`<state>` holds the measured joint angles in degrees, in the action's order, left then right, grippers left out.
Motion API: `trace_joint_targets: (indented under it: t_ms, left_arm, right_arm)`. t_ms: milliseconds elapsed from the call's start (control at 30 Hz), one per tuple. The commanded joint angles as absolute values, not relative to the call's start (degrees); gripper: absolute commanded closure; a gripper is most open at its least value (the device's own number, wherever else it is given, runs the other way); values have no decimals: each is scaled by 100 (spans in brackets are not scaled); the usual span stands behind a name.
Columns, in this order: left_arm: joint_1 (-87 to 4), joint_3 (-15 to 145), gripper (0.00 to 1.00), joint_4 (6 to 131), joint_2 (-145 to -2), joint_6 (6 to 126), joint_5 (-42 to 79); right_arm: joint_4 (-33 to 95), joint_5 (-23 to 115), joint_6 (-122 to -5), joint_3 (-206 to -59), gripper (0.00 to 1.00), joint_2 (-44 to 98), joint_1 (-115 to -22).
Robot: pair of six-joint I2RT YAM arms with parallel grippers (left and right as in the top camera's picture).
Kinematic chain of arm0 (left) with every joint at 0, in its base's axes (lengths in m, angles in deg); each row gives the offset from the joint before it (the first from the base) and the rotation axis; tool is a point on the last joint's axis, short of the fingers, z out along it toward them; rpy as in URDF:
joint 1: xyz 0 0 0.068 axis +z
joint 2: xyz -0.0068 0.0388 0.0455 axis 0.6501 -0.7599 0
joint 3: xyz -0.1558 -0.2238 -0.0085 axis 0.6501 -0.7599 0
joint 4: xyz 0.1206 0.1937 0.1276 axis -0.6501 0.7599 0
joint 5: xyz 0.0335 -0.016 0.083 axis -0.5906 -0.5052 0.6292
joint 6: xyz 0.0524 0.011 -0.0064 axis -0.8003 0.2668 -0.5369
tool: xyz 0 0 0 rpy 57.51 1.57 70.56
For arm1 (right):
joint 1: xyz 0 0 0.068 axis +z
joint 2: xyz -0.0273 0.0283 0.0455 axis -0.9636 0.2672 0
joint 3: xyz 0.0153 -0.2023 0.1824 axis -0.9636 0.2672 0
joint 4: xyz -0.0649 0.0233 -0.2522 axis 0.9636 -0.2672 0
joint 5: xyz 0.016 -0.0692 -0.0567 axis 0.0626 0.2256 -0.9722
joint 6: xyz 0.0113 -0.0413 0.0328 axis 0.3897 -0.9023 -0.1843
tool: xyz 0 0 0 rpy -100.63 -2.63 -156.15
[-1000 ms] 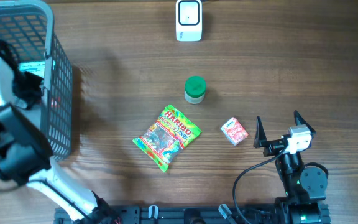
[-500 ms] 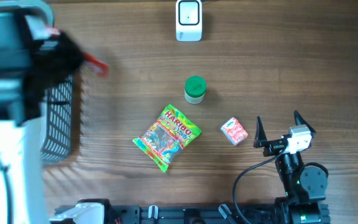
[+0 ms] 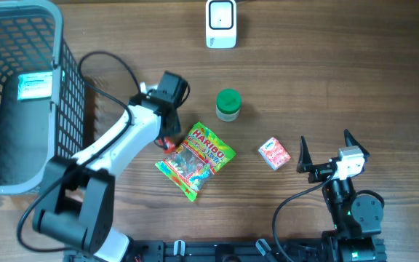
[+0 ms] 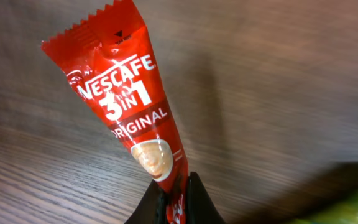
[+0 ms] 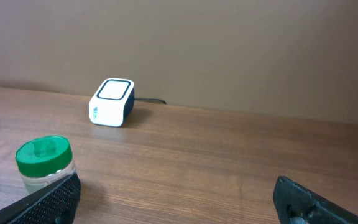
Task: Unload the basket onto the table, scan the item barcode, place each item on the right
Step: 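Place the Nescafe stick on the table left of the bag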
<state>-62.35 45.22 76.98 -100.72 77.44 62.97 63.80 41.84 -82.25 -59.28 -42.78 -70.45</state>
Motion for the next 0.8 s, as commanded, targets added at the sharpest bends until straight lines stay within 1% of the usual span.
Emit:
trace_joint_targets:
  t_ms: [0, 33, 67, 133, 167, 200, 233, 300, 333, 367, 400, 433, 467, 500, 633, 700, 767]
  left_arm:
    - [-6051, 4430, 69, 7473, -10149, 7457, 6695]
    - [-6014, 4474, 41, 7436, -10116, 7254, 6762]
    - [-5986, 4518, 25, 7442, -10103, 7160, 6800]
    - [-5865, 4767, 1, 7586, -9987, 7053, 6893]
    - [-5802, 4892, 0, 7661, -9906, 7057, 6887]
    - [-5756, 4994, 2, 7722, -9812, 7057, 6856]
    - [-5734, 5049, 11, 7748, -9744, 7055, 6819]
    - [-5704, 5169, 47, 7770, -9458, 7055, 6692]
    - [-5704, 5230, 63, 7770, -9323, 7049, 6695]
    - [-5704, 5305, 77, 7768, -9198, 6959, 6697]
    - [-5704, 5418, 83, 7768, -9051, 6848, 6706]
    - [-5704, 5565, 82, 7772, -8898, 6743, 6721]
    - [-5704, 5816, 46, 7807, -8669, 6622, 6716]
    - [-5699, 6129, 0, 7846, -8411, 6605, 6730]
    - [-5452, 7082, 0, 7855, -7666, 6607, 6738]
    - [-4974, 7313, 0, 7728, -7312, 6607, 6740]
    - [-4309, 7311, 0, 7807, -7172, 6699, 6736]
  right_arm:
    - [6388, 4123, -8324, -5921, 0, -4298, -7027]
    - [6388, 4123, -8321, -5921, 0, -4298, -7027]
    - [6388, 4123, -8324, -5921, 0, -4298, -7027]
    - [6388, 4123, -8321, -5921, 0, -4298, -7027]
    - [6388, 4123, -8324, -5921, 0, -4298, -7027]
    - [6388, 4123, -8324, -5921, 0, -4298, -7027]
    - [6388, 4123, -8321, -5921, 0, -4298, -7027]
    - [6388, 4123, -8324, -5921, 0, -4298, -7027]
    - [6388, 4123, -8326, -5921, 0, -4298, -7027]
    - [6388, 4123, -8324, -5921, 0, -4298, -7027]
    - [6388, 4123, -8321, -5921, 0, -4298, -7027]
    - [6388, 4123, -8324, -5921, 0, -4298, -7027]
    - [6388, 4123, -8321, -5921, 0, -4298, -7027]
    - [6388, 4123, -8324, -5921, 0, -4298, -7027]
    - [6388, 4123, -8321, -5921, 0, -4298, -7027]
    - [6388, 4123, -8324, -5921, 0, -4298, -7027]
    - [6388, 4123, -8324, -5921, 0, -4298, -7027]
